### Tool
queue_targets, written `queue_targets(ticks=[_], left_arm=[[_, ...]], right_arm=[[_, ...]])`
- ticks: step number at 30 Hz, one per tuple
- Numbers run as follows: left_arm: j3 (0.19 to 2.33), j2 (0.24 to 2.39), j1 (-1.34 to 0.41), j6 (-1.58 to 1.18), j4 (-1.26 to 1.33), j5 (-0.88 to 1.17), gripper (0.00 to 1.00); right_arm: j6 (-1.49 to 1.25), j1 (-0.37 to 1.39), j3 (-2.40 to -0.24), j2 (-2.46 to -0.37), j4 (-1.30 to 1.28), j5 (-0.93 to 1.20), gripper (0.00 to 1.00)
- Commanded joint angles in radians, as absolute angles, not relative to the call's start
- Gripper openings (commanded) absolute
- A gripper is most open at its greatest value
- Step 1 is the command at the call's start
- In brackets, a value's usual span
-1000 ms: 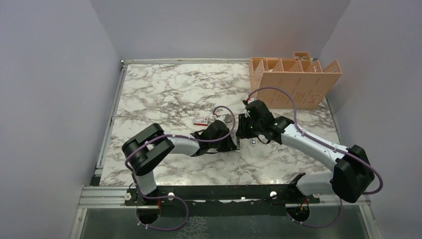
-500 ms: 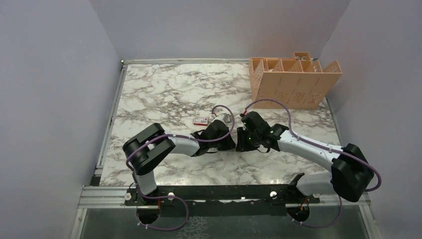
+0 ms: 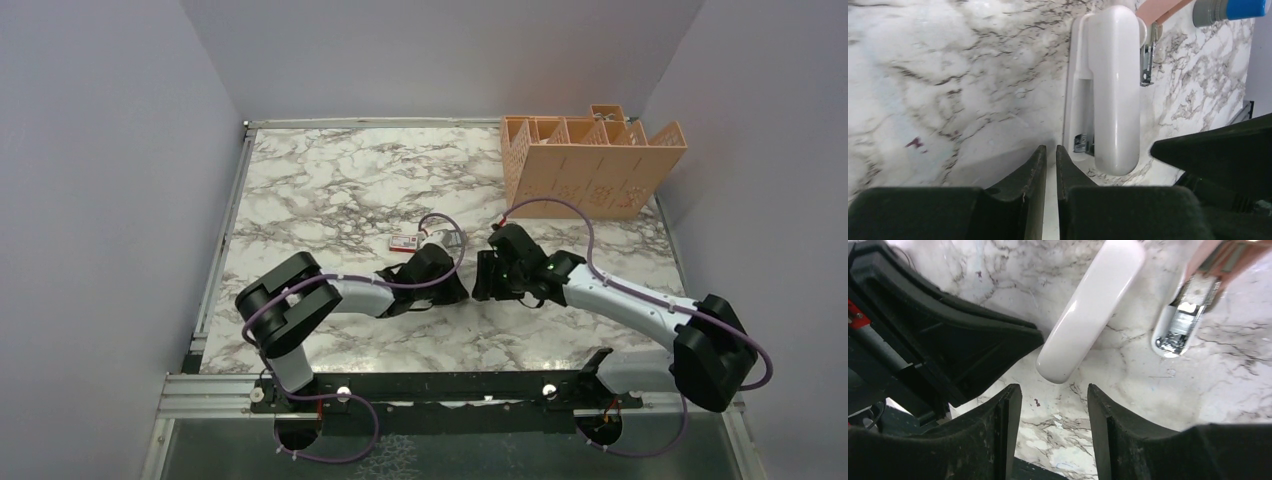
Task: Load the staples into the stapler
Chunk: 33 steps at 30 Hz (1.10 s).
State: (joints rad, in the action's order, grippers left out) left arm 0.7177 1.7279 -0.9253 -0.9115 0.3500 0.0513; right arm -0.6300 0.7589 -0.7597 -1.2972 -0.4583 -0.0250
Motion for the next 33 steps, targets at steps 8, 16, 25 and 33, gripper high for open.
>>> queue_targets(ticks=[8, 16, 25, 33], left_arm=[[0.577, 1.418, -0.930, -0.878, 0.311, -0.185, 0.16], [0.543, 1.359, -0.930, -0.869, 0.290, -0.226, 0.18], [0.536, 1.366, -0.930, -0.859, 0.288, -0.229, 0.18], [0.538, 1.367, -0.929, -0.856, 0.285, -0.230, 0.18]], right_arm=[[-0.746, 0.762, -0.815, -1.359, -0.469, -0.171, 0.60], [-0.748, 0.762, -0.824, -1.428, -0.465, -0.137, 0.57], [-0.758, 0.762, -0.770, -1.481, -0.462, -0.124, 0.37], [-0.748, 0.762, -0.753, -1.517, -0.423, -0.114, 0.36]])
